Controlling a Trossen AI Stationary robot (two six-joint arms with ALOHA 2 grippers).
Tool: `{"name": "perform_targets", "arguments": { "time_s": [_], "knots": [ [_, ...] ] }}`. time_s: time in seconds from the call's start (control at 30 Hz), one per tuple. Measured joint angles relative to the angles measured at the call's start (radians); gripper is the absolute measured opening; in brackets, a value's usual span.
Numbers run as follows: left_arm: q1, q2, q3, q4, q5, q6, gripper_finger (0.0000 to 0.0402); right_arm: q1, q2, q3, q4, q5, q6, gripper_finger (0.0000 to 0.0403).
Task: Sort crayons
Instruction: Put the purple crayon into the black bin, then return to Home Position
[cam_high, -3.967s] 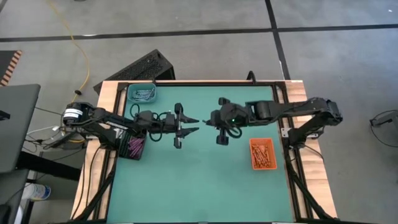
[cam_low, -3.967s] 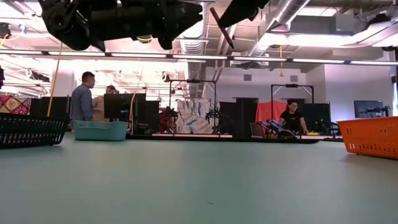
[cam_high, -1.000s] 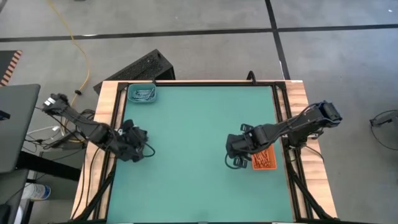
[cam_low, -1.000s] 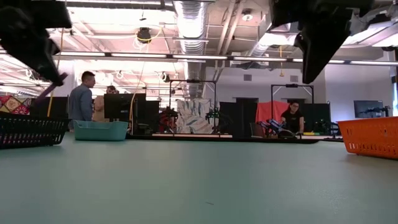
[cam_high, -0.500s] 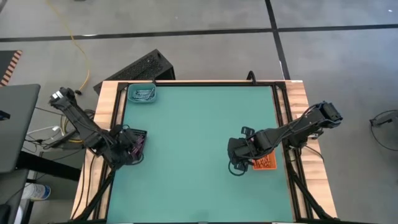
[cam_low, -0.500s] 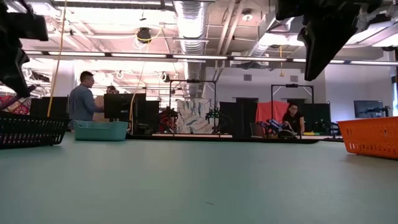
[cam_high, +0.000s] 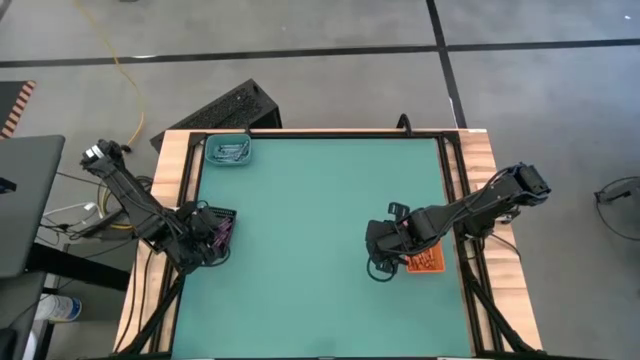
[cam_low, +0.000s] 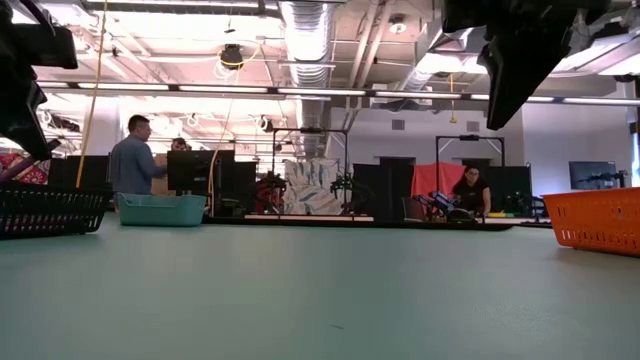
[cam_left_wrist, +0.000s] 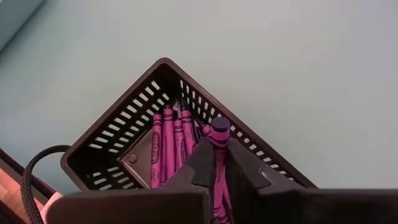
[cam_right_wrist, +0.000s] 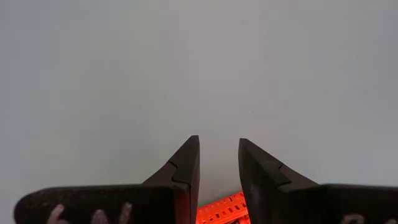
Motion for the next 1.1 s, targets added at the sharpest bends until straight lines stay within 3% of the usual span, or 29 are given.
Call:
{"name": "perform_targets", "arguments": {
  "time_s": [0.33,0.63,0.77,0.9,1.0,1.1],
  "knots": [
    [0.001,0.000,0.000,0.001,-0.004,-0.008,0.0054,0.000,0.000,0.000,0.004,0.000,0.000,0.0102],
    [0.001,0.000,0.000,0.006,0.039,0.045,0.0072,0.000,0.000,0.000,0.006,0.000,-0.001,0.0102],
    [0.001,0.000,0.000,0.070,0.123,0.168,0.0072,0.007,0.000,0.000,-0.002,-0.001,-0.003,0.0102],
    [0.001,0.000,0.000,0.242,0.173,0.347,0.0072,0.043,0.000,0.000,-0.015,-0.002,-0.006,0.0102],
    [0.001,0.008,0.001,0.365,0.165,0.479,0.0072,0.094,-0.007,0.000,-0.050,0.000,0.035,0.0102],
    [-0.016,0.039,0.001,0.451,0.053,0.597,0.0073,0.174,-0.024,-0.002,-0.081,0.047,0.088,0.0102]
  ]
}}
